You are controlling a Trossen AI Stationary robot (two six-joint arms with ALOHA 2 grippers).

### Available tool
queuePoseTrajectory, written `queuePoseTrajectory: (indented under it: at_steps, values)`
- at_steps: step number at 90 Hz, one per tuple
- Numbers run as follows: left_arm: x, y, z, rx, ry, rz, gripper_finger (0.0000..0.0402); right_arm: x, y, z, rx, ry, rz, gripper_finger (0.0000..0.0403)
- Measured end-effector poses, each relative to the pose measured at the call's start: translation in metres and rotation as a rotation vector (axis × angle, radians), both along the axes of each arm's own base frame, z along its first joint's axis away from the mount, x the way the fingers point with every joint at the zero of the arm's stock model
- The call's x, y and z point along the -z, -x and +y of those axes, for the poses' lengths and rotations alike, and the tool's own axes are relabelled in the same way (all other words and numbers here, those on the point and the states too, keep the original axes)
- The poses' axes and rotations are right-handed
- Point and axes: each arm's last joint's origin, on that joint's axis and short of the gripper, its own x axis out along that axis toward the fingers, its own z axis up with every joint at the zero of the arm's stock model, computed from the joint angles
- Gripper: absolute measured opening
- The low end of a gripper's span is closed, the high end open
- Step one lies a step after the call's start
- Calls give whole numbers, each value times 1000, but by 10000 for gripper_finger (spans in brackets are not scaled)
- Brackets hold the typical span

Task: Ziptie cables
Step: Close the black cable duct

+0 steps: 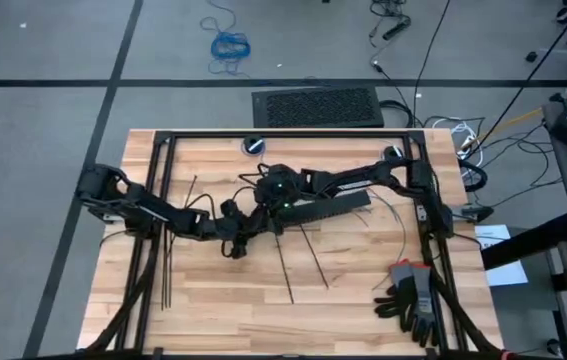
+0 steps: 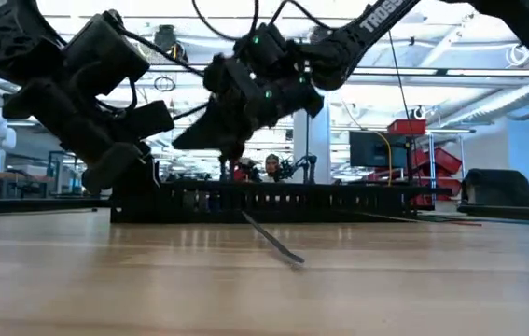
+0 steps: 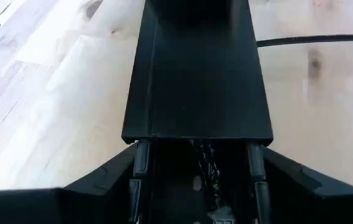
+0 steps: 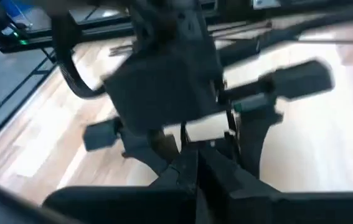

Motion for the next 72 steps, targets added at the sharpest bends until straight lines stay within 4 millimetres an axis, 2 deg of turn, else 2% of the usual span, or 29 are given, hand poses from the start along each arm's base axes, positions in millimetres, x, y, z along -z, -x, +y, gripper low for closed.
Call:
queuePoseTrajectory:
  at_steps: [21, 45, 72]
  values:
    - [0, 0, 0, 11, -12, 7, 247, -18, 13, -6, 14, 7, 66, 0]
    - [0, 0, 0, 10, -11, 8, 247, -5, 50, -35, 213, 139, 460, 0]
    - [0, 0, 0, 11, -13, 12, 247, 5, 54, -22, 208, 189, 522, 0]
